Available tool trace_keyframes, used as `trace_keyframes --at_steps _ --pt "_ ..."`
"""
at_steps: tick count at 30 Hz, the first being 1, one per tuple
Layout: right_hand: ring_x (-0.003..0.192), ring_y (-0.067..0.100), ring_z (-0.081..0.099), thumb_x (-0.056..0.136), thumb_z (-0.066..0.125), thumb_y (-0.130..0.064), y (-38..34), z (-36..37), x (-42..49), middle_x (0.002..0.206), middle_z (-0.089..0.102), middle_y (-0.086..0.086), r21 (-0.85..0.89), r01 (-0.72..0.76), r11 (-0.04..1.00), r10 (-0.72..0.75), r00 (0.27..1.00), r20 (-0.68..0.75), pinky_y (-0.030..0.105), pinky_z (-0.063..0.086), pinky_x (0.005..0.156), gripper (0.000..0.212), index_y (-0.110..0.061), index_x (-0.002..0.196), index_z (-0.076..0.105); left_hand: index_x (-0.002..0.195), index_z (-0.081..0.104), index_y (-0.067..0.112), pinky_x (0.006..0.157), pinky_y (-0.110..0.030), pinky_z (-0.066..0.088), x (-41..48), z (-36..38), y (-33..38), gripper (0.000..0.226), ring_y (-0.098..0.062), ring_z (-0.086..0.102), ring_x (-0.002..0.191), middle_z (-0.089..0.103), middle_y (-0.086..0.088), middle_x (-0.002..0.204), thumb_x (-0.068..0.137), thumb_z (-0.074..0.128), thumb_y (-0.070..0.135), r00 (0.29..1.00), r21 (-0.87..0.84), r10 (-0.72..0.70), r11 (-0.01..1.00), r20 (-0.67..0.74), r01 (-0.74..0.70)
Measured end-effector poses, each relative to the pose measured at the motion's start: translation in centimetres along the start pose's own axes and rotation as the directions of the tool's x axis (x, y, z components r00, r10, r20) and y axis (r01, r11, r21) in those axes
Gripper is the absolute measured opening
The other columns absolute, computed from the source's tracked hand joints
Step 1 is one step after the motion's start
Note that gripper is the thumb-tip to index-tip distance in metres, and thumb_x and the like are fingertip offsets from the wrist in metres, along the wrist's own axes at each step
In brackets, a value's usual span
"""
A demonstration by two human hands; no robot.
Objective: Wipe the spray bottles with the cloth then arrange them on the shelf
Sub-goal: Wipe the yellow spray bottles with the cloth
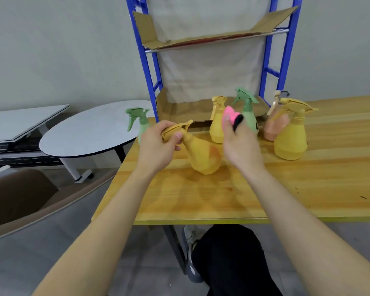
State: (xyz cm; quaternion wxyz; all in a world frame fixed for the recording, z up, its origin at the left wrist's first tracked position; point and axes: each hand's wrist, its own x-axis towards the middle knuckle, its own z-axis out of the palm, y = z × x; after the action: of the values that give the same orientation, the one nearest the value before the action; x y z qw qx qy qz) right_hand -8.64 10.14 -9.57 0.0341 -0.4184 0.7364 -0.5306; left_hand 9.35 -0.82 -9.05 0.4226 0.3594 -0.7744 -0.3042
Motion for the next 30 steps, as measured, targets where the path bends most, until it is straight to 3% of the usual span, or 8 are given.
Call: trace_keyframes --at_steps 2,6,9,14,18,22,26,30 --pt "0.092 0.028 0.063 0.109 0.031 -0.064 -0.7 0.7 -2.1 0.098 0.064 0.0 -0.106 0.172 0.979 -0.148 0.967 0.206 0.039 0.045 0.075 0.058 -0.017 0.137 0.05 0.113 0.074 0.012 0.068 -0.02 0.059 -1.0 0.5 -0.3 0.01 -0.01 0.079 0.074 0.078 -0.002 0.093 0.104 0.07 0.012 1.0 -0.04 0.005 0.999 0.02 -0.004" --pt "0.129 0.017 0.052 0.103 0.018 -0.076 0.1 0.9 -4.5 0.143 0.059 -0.004 -0.183 0.363 0.914 -0.217 0.817 0.534 0.046 0.041 0.111 0.073 -0.029 0.154 0.043 0.108 0.074 0.026 0.079 -0.023 0.057 -2.3 -0.1 -1.8 0.011 -0.005 0.072 0.087 0.076 0.011 0.095 0.102 0.072 0.017 1.0 0.031 0.001 1.0 0.005 -0.001" --pt "0.138 0.016 0.047 0.112 0.027 -0.056 0.9 1.5 -3.1 0.147 0.058 -0.007 -0.179 0.418 0.891 -0.295 0.83 0.473 0.044 0.042 0.115 0.052 -0.029 0.151 0.051 0.113 0.074 0.017 0.074 -0.026 0.061 -2.8 -1.7 -2.4 0.01 -0.02 0.079 0.085 0.079 -0.001 0.096 0.104 0.07 0.014 0.994 -0.054 -0.038 0.998 0.099 0.044" --pt "0.129 0.021 0.048 0.11 0.037 -0.058 1.4 5.0 -2.7 0.138 0.049 0.002 -0.273 0.486 0.83 -0.32 0.817 0.479 0.044 0.048 0.11 0.054 -0.018 0.143 0.052 0.115 0.075 0.017 0.066 -0.015 0.056 -2.5 -2.3 -1.4 0.014 -0.003 0.075 0.076 0.076 0.007 0.093 0.104 0.071 0.024 0.98 0.086 0.095 0.99 0.174 -0.111" --pt "0.117 0.019 0.059 0.112 0.032 -0.058 2.8 6.3 -3.6 0.127 0.064 -0.004 -0.28 0.536 0.796 -0.42 0.823 0.382 0.044 0.048 0.106 0.048 -0.023 0.136 0.053 0.108 0.077 0.016 0.063 -0.026 0.062 -2.5 -2.1 -1.7 0.01 -0.011 0.075 0.064 0.075 0.008 0.078 0.104 0.072 0.023 0.984 0.065 0.107 0.991 0.139 -0.117" --pt "0.11 0.015 0.059 0.115 0.027 -0.052 4.2 6.6 -3.5 0.119 0.065 -0.008 -0.175 0.433 0.884 -0.368 0.876 0.311 0.039 0.049 0.098 0.045 -0.025 0.135 0.058 0.105 0.077 0.019 0.059 -0.021 0.055 -2.4 -1.8 -2.3 0.008 -0.015 0.071 0.057 0.071 0.009 0.066 0.104 0.072 0.025 0.989 0.066 0.111 0.991 0.094 -0.117" --pt "0.083 0.011 0.063 0.116 0.025 -0.049 5.5 5.3 -3.2 0.09 0.067 -0.008 -0.067 0.185 0.98 -0.159 0.945 0.285 0.035 0.044 0.069 0.044 -0.027 0.124 0.062 0.104 0.076 0.023 0.066 -0.021 0.054 -2.7 -2.3 -3.6 0.01 -0.018 0.074 0.059 0.073 -0.001 0.064 0.105 0.07 0.031 0.997 0.074 0.065 0.995 0.045 -0.068" --pt "0.094 0.017 0.066 0.115 0.028 -0.049 3.6 5.1 -1.5 0.101 0.07 -0.005 -0.167 0.202 0.965 -0.146 0.944 0.296 0.037 0.048 0.075 0.044 -0.026 0.119 0.066 0.105 0.076 0.024 0.069 -0.025 0.056 -2.9 -1.8 -3.9 0.01 -0.019 0.074 0.06 0.072 0.001 0.063 0.104 0.071 0.032 0.998 0.051 0.056 0.997 0.036 -0.058"
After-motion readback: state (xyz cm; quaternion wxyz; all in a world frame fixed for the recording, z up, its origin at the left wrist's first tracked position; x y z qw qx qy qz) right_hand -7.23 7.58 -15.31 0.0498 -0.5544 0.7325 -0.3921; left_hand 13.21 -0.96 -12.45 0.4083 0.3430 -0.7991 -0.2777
